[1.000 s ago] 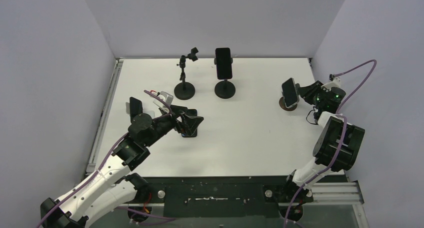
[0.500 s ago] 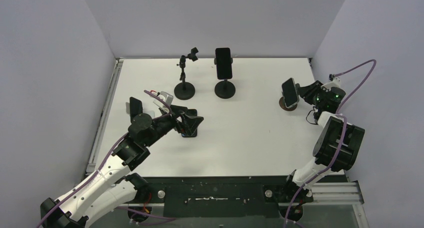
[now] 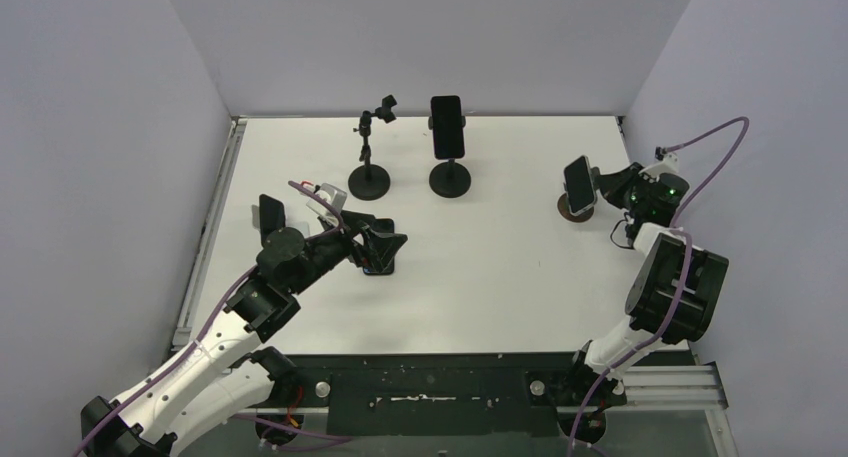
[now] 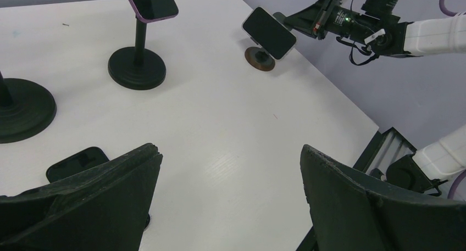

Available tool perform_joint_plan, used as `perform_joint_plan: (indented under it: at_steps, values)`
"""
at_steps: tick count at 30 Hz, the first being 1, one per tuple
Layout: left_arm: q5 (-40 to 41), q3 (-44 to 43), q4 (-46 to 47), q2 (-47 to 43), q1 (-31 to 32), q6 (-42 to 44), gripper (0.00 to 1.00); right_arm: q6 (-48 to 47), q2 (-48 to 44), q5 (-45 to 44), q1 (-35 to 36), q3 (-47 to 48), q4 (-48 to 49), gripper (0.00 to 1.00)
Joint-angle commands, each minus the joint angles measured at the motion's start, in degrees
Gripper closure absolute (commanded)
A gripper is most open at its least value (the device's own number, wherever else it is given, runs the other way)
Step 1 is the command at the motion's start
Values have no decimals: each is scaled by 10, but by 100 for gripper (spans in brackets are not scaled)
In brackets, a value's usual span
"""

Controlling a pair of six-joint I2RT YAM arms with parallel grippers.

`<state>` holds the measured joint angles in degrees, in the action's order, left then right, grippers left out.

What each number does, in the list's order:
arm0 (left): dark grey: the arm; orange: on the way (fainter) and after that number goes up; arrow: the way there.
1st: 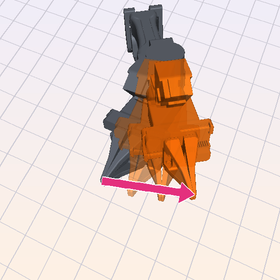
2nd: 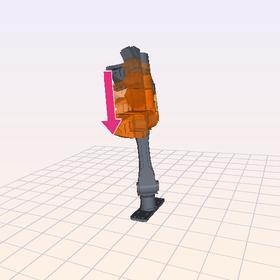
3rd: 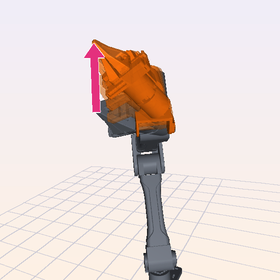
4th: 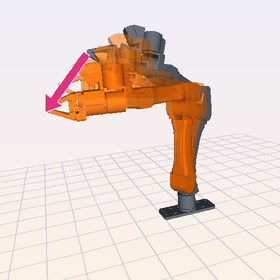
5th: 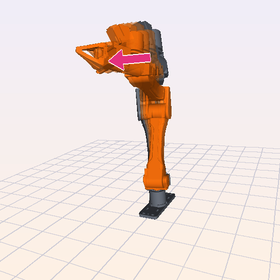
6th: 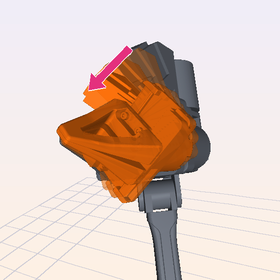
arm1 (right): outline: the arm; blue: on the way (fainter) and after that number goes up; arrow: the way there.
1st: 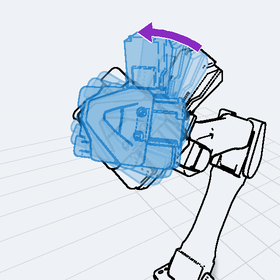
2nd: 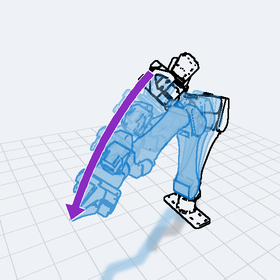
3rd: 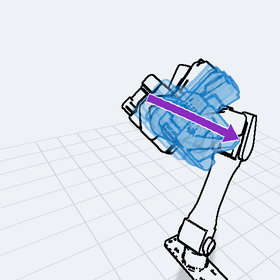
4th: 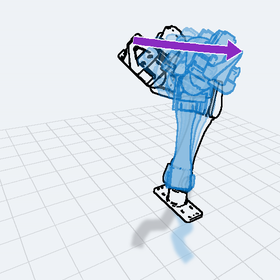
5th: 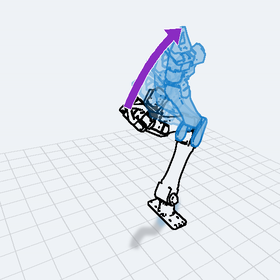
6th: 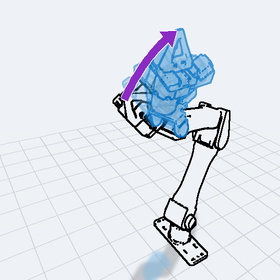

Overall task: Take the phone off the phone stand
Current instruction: Pick up the phone stand with the phone at the center of the board.

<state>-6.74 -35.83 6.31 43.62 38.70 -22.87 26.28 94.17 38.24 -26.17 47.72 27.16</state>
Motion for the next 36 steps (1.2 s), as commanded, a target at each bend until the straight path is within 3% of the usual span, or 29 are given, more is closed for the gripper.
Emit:
perform_joint_plan:
  at_steps: [1, 17, 36]
  values:
    - [-10, 4, 32, -7, 3, 2, 3, 18, -37, -20, 5, 0, 33, 100]
    - [-13, 2, 31, -7, 2, 3, 3, 58, -141, -49, 60, -85, 61, 100]
    - [-6, 2, 19, 1, 2, 11, 3, 41, -250, -92, 221, -157, 29, 100]
